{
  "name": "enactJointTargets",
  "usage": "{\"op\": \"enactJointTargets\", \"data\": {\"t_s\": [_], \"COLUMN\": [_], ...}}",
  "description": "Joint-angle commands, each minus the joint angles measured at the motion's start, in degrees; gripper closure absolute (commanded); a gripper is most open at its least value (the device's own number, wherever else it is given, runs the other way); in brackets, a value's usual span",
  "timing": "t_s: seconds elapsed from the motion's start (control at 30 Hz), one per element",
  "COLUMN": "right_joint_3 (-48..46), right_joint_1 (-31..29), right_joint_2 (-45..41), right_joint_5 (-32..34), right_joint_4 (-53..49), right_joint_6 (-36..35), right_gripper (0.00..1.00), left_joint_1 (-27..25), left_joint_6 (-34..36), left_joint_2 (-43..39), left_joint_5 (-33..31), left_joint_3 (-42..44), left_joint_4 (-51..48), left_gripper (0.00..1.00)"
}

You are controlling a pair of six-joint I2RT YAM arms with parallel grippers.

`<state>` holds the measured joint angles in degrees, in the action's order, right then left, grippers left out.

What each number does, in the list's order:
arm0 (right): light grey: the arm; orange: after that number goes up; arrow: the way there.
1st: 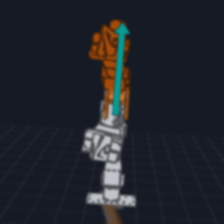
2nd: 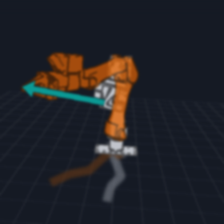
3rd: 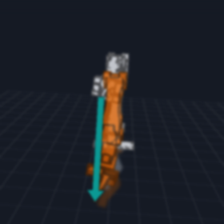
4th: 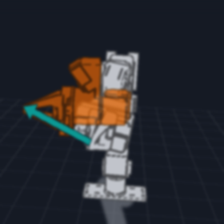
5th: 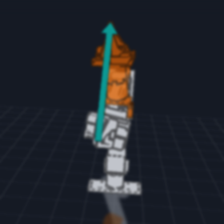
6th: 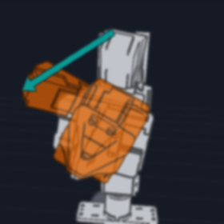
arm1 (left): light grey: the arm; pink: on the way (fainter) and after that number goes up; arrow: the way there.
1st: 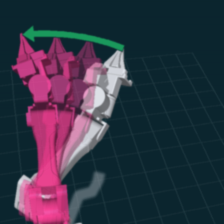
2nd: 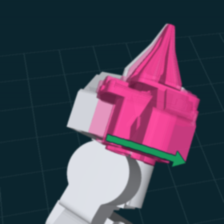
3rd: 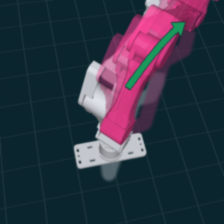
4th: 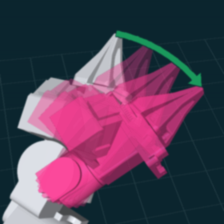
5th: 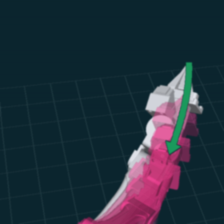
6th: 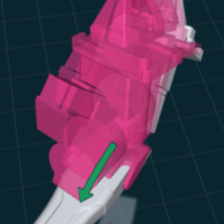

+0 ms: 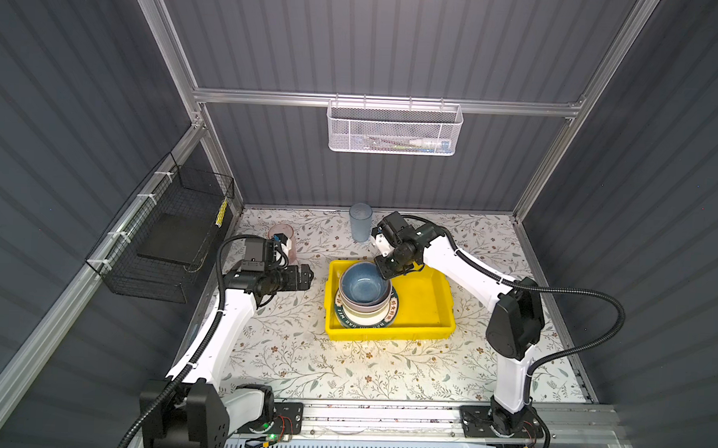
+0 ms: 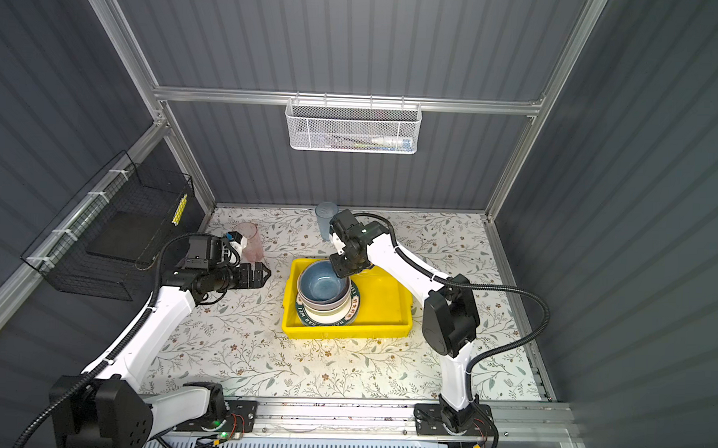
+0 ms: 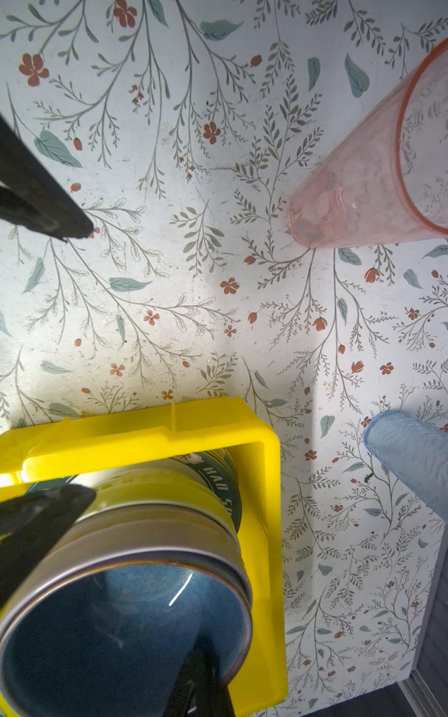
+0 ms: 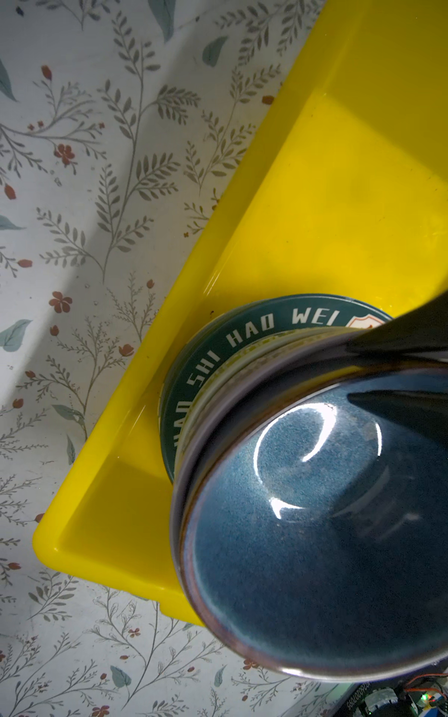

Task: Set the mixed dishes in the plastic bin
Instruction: 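Carry the dark blue bowl over the bin and lower it into the lilac bowl, then open the right gripper and withdraw it while the left moves toward the pink cup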

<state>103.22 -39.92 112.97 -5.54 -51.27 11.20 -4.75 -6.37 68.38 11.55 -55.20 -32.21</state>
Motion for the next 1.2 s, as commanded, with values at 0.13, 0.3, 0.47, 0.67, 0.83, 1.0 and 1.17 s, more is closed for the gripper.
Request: {"op": "enactJointTargets", "data": {"t_s": [0.13,0.3,0.47,0.67,0.83,1.0,1.17], "right_joint_3": [-1.2,-1.6,-2.5,-5.0,-9.8,-16.8,-26.0], "right_joint_1": [-0.8,-1.1,-1.1,-1.2,-1.2,-1.1,-1.0], "right_joint_2": [-2.5,-3.9,-5.8,-8.7,-12.6,-18.7,-25.6], "right_joint_5": [0.8,1.4,2.3,3.2,4.1,4.4,6.2], "right_joint_4": [0.6,0.7,0.9,2.0,4.9,8.3,13.0], "right_joint_6": [0.7,0.8,0.9,1.5,2.7,3.7,5.0], "right_gripper": [0.69,0.64,0.58,0.51,0.45,0.39,0.32], "left_joint_1": [0.5,0.5,0.5,0.5,0.5,0.5,0.5], "left_joint_6": [0.7,0.6,0.4,-0.2,-0.8,-2.6,-4.7], "left_joint_2": [0.0,0.0,0.2,0.7,1.3,2.4,4.7], "left_joint_5": [-1.2,-1.6,-1.9,-3.3,-5.5,-7.7,-10.0], "left_joint_3": [-0.6,-0.7,-0.6,-0.7,-1.2,-2.1,-4.8], "left_joint_4": [-1.5,-1.6,-1.7,-1.9,-2.3,-2.4,-2.7], "left_gripper": [0.00,0.00,0.00,0.00,0.00,0.02,0.03]}}
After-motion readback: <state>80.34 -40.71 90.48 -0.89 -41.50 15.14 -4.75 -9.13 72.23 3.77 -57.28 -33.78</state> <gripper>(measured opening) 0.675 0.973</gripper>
